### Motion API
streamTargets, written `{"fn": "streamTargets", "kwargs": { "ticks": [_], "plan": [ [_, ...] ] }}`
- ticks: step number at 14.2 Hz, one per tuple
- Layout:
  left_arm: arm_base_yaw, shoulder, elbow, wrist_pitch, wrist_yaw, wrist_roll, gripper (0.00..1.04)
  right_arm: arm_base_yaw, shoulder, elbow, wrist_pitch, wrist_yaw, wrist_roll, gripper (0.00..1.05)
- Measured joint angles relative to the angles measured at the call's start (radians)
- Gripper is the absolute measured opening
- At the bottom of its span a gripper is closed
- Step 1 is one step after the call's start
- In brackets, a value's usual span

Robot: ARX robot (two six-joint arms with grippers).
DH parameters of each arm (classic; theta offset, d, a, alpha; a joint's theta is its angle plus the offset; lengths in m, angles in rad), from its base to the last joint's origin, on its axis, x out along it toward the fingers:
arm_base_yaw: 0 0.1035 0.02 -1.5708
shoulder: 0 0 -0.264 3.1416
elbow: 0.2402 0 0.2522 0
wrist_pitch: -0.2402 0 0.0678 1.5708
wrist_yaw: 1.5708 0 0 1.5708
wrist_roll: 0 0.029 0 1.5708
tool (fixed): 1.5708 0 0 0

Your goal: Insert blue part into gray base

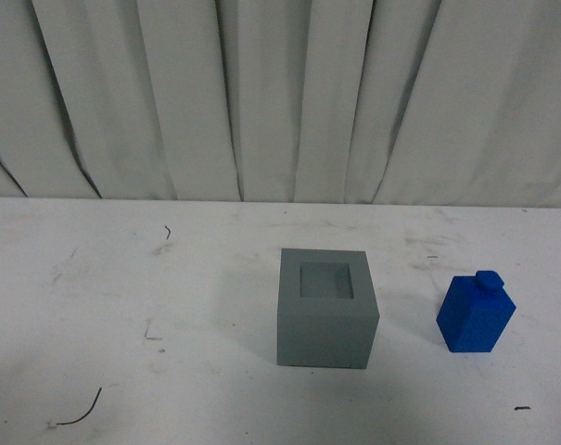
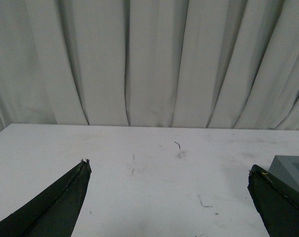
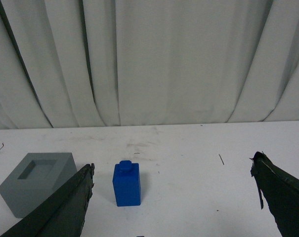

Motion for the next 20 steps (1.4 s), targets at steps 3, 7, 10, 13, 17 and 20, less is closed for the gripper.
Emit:
{"fn": "streamTargets", "kwargs": {
  "ticks": [3,7,10,13,17,20],
  "plan": [
    [0.000,0.000,0.000,0.000,0.000,0.000,0.98,0.000,0.000,0.000,0.000,0.000,0.000,0.98],
    [0.000,0.000,0.000,0.000,0.000,0.000,0.98,0.000,0.000,0.000,0.000,0.000,0.000,0.98],
    [0.000,0.000,0.000,0.000,0.000,0.000,0.98,0.000,0.000,0.000,0.000,0.000,0.000,0.98],
    [0.000,0.000,0.000,0.000,0.000,0.000,0.98,0.000,0.000,0.000,0.000,0.000,0.000,0.98],
    [0.000,0.000,0.000,0.000,0.000,0.000,0.98,-0.198,0.298,0.004,0.394,-0.170,-0.003,0.98],
    [0.000,0.000,0.000,0.000,0.000,0.000,0.98,-0.328,0.895,0.181,0.979,-0.312,0.001,0.98]
  ]
}}
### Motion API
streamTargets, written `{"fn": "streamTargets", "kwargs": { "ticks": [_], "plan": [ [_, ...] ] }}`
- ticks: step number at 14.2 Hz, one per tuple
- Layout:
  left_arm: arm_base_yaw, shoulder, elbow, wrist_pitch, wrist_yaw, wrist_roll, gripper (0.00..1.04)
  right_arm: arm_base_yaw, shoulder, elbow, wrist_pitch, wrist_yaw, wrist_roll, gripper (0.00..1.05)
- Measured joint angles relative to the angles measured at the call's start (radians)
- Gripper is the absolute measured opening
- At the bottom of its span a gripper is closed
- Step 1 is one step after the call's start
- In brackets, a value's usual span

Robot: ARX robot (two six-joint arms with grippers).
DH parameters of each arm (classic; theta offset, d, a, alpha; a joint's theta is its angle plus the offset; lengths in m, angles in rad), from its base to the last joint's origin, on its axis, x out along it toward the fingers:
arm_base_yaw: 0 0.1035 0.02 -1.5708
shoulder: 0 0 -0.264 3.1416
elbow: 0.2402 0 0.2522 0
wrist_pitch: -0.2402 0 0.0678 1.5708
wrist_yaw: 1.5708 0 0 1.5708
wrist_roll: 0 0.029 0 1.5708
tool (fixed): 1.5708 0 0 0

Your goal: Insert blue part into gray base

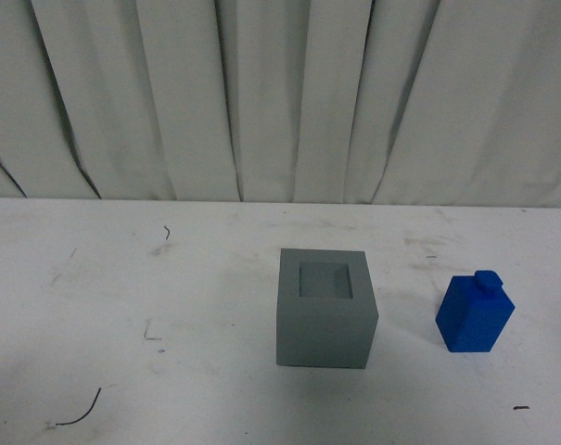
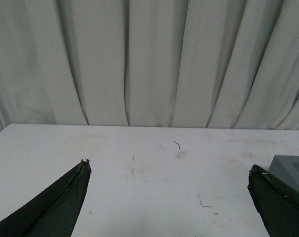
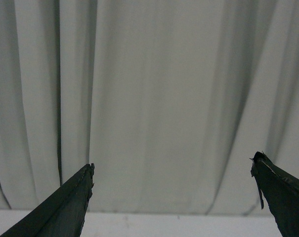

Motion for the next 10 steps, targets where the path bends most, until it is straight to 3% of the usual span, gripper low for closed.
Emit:
{"fn": "streamTargets", "kwargs": {
  "ticks": [1,3,7,10],
  "plan": [
    [0.000,0.000,0.000,0.000,0.000,0.000,0.98,0.001,0.211,0.112,0.161,-0.024,-0.011,0.98],
    [0.000,0.000,0.000,0.000,0.000,0.000,0.98,0.024,0.607,0.363,0.293,-0.042,-0.069,0.98],
    [0.000,0.000,0.000,0.000,0.000,0.000,0.98,0.043,1.013,0.815,-0.026,-0.189,-0.205,0.98],
    [0.000,0.000,0.000,0.000,0.000,0.000,0.98,0.108,0.977,0.964,-0.499,-0.419,-0.526,0.98]
  ]
}}
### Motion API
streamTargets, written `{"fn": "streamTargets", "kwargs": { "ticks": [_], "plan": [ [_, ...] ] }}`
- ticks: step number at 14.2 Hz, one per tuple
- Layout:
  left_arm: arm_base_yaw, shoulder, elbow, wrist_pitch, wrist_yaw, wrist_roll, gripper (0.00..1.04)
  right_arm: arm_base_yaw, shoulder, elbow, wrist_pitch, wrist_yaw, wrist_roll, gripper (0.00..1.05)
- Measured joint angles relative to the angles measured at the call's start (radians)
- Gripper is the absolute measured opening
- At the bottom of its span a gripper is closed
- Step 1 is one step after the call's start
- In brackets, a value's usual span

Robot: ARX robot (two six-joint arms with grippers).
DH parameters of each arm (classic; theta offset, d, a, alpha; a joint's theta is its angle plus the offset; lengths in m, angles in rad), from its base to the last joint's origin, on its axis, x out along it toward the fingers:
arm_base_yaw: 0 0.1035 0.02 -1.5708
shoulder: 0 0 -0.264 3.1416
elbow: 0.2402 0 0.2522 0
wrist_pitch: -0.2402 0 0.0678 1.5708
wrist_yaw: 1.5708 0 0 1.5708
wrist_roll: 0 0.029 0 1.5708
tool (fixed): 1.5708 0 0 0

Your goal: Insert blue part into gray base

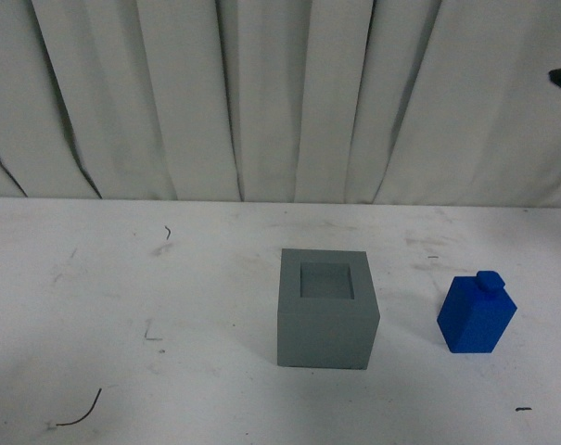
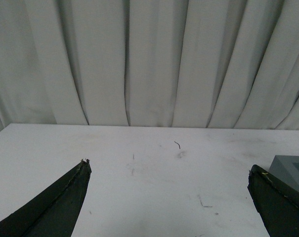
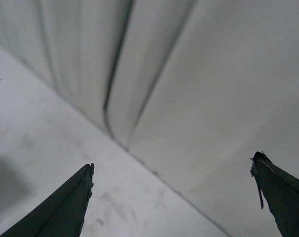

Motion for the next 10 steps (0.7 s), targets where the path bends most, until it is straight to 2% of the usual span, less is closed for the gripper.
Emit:
{"fn": "streamTargets", "kwargs": {
  "ticks": [1,3,5,10],
  "plan": [
    [0.000,0.000,0.000,0.000,0.000,0.000,0.98,0.026,-0.006,0.037,-0.201,-0.023,-0.162,0.98],
    [0.000,0.000,0.000,0.000,0.000,0.000,0.98,0.060,0.011,0.116,-0.553,0.015,-0.476,0.98],
    [0.000,0.000,0.000,0.000,0.000,0.000,0.98,0.075,0.058,0.192,-0.808,0.061,-0.720,0.98],
    [0.000,0.000,0.000,0.000,0.000,0.000,0.98,0.117,0.155,0.321,-1.191,0.167,-0.968,0.98]
  ]
}}
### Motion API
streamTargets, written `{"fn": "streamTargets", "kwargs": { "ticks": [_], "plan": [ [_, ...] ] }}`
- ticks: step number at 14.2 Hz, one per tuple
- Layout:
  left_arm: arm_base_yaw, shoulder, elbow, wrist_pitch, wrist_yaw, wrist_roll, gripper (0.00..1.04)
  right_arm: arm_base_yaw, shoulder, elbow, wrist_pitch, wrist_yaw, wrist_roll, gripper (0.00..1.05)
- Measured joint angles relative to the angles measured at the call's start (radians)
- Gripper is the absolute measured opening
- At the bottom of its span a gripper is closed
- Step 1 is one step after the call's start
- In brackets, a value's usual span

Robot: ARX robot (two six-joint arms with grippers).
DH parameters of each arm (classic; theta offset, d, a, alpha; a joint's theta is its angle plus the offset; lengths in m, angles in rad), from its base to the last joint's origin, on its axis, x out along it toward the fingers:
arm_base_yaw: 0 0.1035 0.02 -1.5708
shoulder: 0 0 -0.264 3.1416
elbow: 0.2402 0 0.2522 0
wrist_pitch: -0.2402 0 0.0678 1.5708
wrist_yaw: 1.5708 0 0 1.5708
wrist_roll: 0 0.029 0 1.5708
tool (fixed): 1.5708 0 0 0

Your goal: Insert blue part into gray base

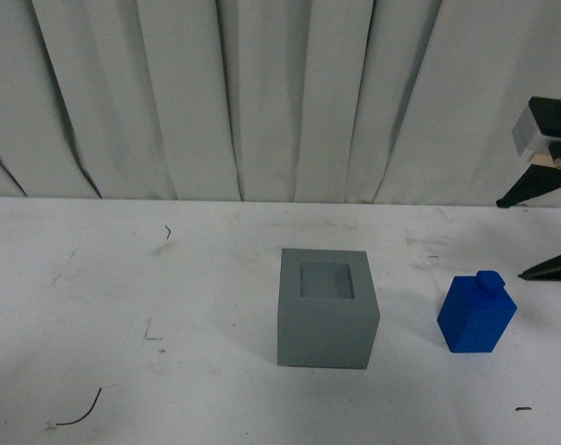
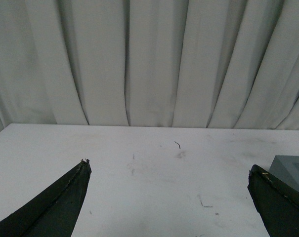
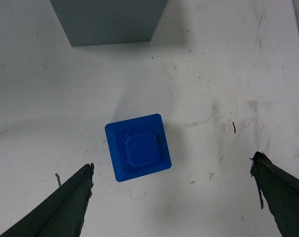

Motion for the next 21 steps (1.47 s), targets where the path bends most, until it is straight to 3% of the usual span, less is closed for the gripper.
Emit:
{"fn": "streamTargets", "kwargs": {
  "ticks": [7,12,21],
  "plan": [
    [0.000,0.000,0.000,0.000,0.000,0.000,0.98,0.065,0.130,0.115,-0.083,0.109,-0.086,0.98],
    [0.000,0.000,0.000,0.000,0.000,0.000,0.98,0.079,0.180,0.109,-0.060,0.169,-0.114,0.98],
    [0.000,0.000,0.000,0.000,0.000,0.000,0.98,0.092,0.226,0.076,-0.010,0.178,-0.130,0.98]
  ]
}}
